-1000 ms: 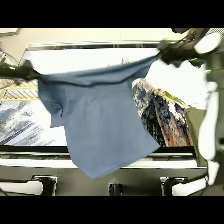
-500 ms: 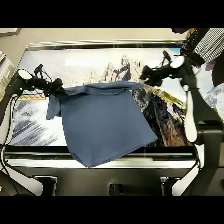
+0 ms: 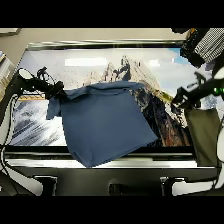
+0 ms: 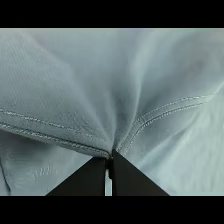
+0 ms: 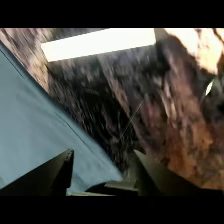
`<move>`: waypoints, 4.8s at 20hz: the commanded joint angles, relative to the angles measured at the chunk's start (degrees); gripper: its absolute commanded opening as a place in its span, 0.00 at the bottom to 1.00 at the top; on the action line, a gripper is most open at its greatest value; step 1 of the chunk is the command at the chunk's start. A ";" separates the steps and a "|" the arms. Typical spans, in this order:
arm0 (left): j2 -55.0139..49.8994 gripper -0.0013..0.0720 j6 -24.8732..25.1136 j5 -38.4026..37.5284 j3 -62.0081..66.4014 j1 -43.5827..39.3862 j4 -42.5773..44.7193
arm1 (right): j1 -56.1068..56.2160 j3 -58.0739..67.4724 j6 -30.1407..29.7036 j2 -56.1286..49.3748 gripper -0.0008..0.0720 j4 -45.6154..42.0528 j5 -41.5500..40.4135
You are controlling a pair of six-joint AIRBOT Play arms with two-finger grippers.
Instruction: Fold the clothes and pants, and hang the long-sleeved shirts on hangers.
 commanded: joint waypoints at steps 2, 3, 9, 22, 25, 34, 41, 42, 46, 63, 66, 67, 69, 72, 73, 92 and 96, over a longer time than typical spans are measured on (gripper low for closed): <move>0.20 0.04 0.00 -2.69 -0.02 -0.02 0.00 | -1.53 -24.33 -7.19 9.14 0.67 6.27 -9.22; 0.20 0.04 0.00 -2.80 -0.02 -0.02 0.02 | -1.53 -28.41 -8.87 10.05 0.67 7.58 -10.60; 0.20 0.04 0.07 -2.73 -0.02 -0.02 0.02 | -1.53 -42.32 -15.28 11.96 0.65 12.33 -17.46; 0.28 0.04 1.05 -3.87 -0.02 0.46 0.02 | -1.66 -34.95 -12.76 14.69 0.04 25.27 -23.12; 0.22 0.04 1.07 -4.46 -0.04 -0.13 0.04 | -1.57 -14.47 -5.66 11.02 0.05 24.61 -32.54; -1.57 0.04 -0.52 -4.24 -0.28 -4.50 0.00 | 3.54 10.88 5.70 -12.52 0.29 24.46 -32.04; -1.40 0.04 -0.46 -5.99 -0.26 -4.55 0.00 | -2.91 7.61 -6.71 -2.49 0.61 16.06 -6.86; -1.25 0.04 -0.46 -6.01 -0.26 -4.55 0.00 | -2.91 4.02 -7.10 0.66 0.61 12.11 -6.58; -0.59 0.04 -0.48 -7.04 -0.26 -4.66 0.00 | -1.18 -20.74 -8.90 12.24 0.61 14.88 -12.00; -0.57 0.04 -0.22 -6.16 -0.28 -4.63 0.04 | 6.75 -61.42 -14.58 26.05 0.63 23.15 -23.82; -0.57 0.04 -0.22 -5.22 -0.26 -4.66 0.04 | 9.90 -61.64 -14.60 26.05 0.56 22.73 -25.79; -0.57 0.04 -0.22 -4.96 -0.28 -4.63 0.04 | 12.59 -61.64 -14.25 26.05 0.49 22.71 -27.30; -0.57 0.04 -0.22 -4.85 -0.26 -4.66 0.02 | 15.72 -61.57 -13.11 26.08 0.19 24.15 -29.46; -0.50 0.04 -0.22 -4.87 -0.04 -4.59 -0.70 | 15.89 -58.31 -13.94 27.71 0.04 26.73 -30.80; -0.33 0.04 0.26 -4.92 0.33 -4.52 -1.88 | 15.87 -55.43 -13.94 28.72 0.04 26.73 -30.64; 59.28 0.04 -17.79 -4.72 14.84 16.11 12.94 | 15.85 28.41 16.13 48.43 0.04 -19.43 -34.12; 59.41 0.04 -18.75 -4.66 14.45 16.06 18.01 | 15.85 28.41 18.69 42.18 0.05 -19.12 -23.12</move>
